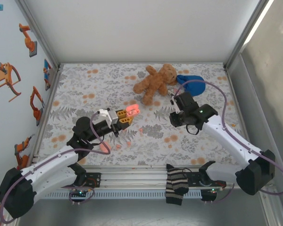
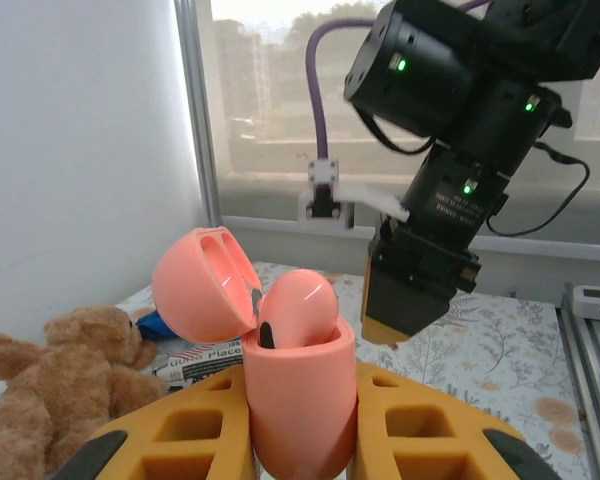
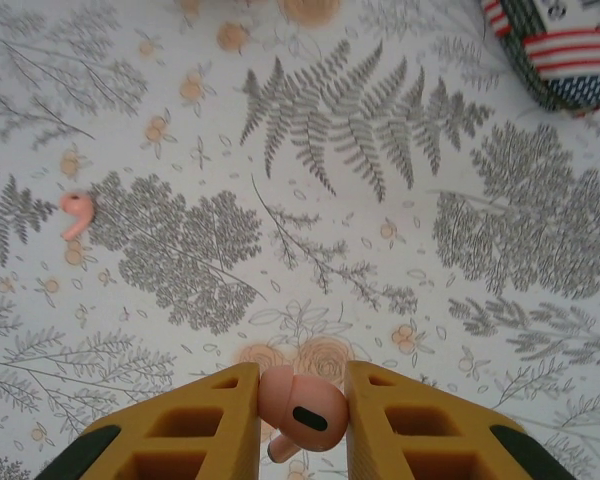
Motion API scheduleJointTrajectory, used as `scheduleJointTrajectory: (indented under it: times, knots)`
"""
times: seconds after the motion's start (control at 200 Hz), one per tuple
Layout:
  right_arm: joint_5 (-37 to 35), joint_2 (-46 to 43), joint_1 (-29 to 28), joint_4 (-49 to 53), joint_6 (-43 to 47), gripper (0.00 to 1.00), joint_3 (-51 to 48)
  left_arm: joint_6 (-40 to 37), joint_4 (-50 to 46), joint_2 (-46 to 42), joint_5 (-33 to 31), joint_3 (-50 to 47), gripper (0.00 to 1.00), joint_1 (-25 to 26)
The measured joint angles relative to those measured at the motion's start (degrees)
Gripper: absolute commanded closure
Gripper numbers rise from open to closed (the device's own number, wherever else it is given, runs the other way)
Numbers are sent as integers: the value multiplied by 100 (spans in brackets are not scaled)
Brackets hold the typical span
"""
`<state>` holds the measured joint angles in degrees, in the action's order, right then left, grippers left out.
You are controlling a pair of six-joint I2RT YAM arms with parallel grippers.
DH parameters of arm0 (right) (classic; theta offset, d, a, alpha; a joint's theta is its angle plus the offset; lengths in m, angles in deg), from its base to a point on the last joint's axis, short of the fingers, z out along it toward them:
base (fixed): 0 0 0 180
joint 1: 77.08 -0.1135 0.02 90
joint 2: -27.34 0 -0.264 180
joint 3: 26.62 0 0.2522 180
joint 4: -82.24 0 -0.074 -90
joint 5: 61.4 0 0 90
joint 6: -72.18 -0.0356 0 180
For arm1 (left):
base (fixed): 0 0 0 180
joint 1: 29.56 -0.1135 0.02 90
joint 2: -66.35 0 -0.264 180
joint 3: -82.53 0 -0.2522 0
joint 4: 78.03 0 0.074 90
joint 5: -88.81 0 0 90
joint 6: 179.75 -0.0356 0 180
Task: Insert the wireless bluetooth earbuds into the charging case
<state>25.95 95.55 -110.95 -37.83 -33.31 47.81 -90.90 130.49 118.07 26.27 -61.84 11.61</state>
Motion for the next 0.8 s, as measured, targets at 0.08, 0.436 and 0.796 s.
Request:
scheduleJointTrajectory:
  times: [0.08,0.436,0.796]
  knots:
    - [20,-210,0,-170,216,75,144,103,133,197,-52,57,100,37]
    - [669,-1016,0,-1423,984,75,310,439,782,1049,-111,564,100,225]
    - [1366,-1029,-138,-2275,1204,75,560,671,1252,1696,-199,870,100,411]
